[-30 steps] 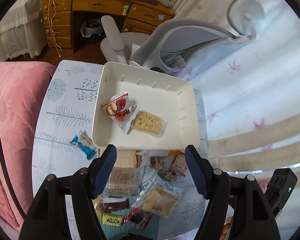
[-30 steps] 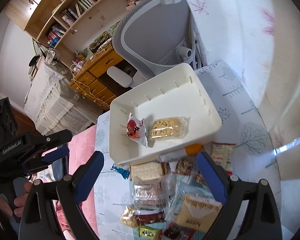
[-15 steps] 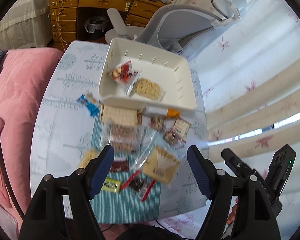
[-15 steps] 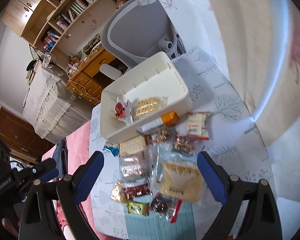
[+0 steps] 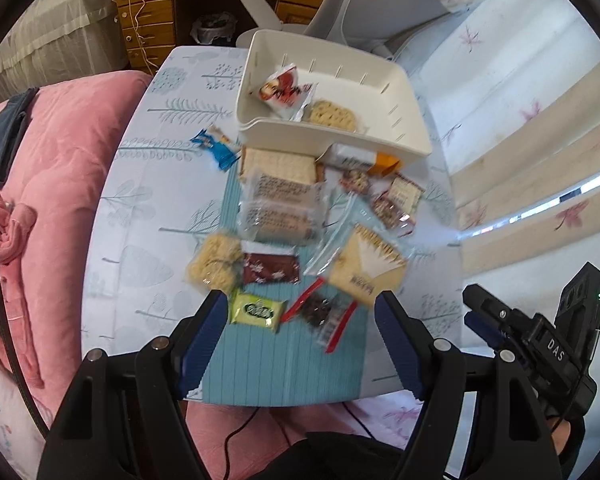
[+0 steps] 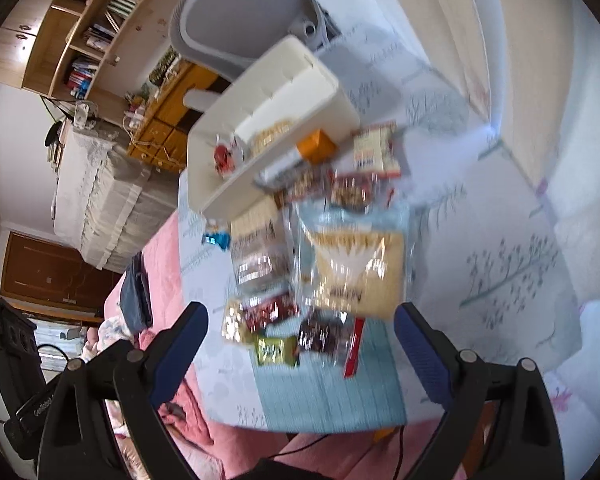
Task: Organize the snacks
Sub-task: 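Withdraw both tools from the basket back over the remaining snacks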
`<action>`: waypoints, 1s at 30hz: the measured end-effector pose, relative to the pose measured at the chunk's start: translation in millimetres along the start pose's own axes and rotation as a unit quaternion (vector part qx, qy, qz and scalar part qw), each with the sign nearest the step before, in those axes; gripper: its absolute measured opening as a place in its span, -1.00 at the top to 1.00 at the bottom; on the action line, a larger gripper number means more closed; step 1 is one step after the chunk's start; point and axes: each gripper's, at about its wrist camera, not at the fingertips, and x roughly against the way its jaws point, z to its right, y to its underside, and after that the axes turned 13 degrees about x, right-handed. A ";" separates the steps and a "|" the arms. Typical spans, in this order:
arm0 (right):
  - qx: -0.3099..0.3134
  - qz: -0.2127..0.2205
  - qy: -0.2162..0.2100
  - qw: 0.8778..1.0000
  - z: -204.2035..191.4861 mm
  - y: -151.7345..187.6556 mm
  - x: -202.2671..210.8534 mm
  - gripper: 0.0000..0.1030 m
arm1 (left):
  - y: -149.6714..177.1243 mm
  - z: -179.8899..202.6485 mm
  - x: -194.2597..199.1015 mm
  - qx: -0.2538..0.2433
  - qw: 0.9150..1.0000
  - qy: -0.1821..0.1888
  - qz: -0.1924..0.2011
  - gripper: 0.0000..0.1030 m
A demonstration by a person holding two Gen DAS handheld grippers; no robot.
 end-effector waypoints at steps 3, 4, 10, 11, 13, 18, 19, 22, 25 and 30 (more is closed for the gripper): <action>-0.022 -0.025 -0.012 0.999 1.9 12.0 -14.6 -0.84 | -1.5 -3.6 -6.7 -0.013 1.000 -0.014 -0.007 -0.52; -0.035 -0.034 -0.016 0.999 3.1 16.4 -20.1 -0.84 | -2.3 -4.9 -9.0 -0.021 1.000 -0.020 -0.008 -0.52; -0.109 -0.068 -0.030 0.991 7.3 39.3 -47.3 -0.84 | -12.0 -13.5 -25.6 -0.066 0.997 -0.036 -0.034 -0.53; -0.122 -0.068 -0.029 0.990 7.2 43.0 -50.5 -0.84 | -13.9 -15.9 -28.0 -0.074 0.996 -0.038 -0.039 -0.54; -0.145 -0.068 -0.025 0.987 7.6 49.7 -56.1 -0.84 | -18.0 -21.2 -33.1 -0.093 0.994 -0.041 -0.050 -0.56; -0.215 -0.051 -0.009 0.975 0.8 69.5 -70.1 -0.83 | -30.1 -34.6 -45.8 -0.138 0.987 -0.044 -0.074 -0.58; -0.227 -0.047 -0.007 0.973 -0.6 73.4 -72.7 -0.83 | -32.3 -37.0 -49.0 -0.148 0.985 -0.044 -0.079 -0.58; -0.254 -0.038 0.002 0.967 -5.0 83.2 -79.3 -0.82 | -37.3 -42.5 -59.3 -0.179 0.978 -0.050 -0.093 -0.58; -0.277 -0.023 0.014 0.960 -12.6 93.2 -87.9 -0.78 | -41.7 -47.6 -72.2 -0.208 0.971 -0.053 -0.107 -0.59; -0.296 -0.005 0.056 0.954 -23.5 104.0 -103.4 -0.71 | -44.5 -53.4 -96.4 -0.250 0.958 -0.066 -0.124 -0.59</action>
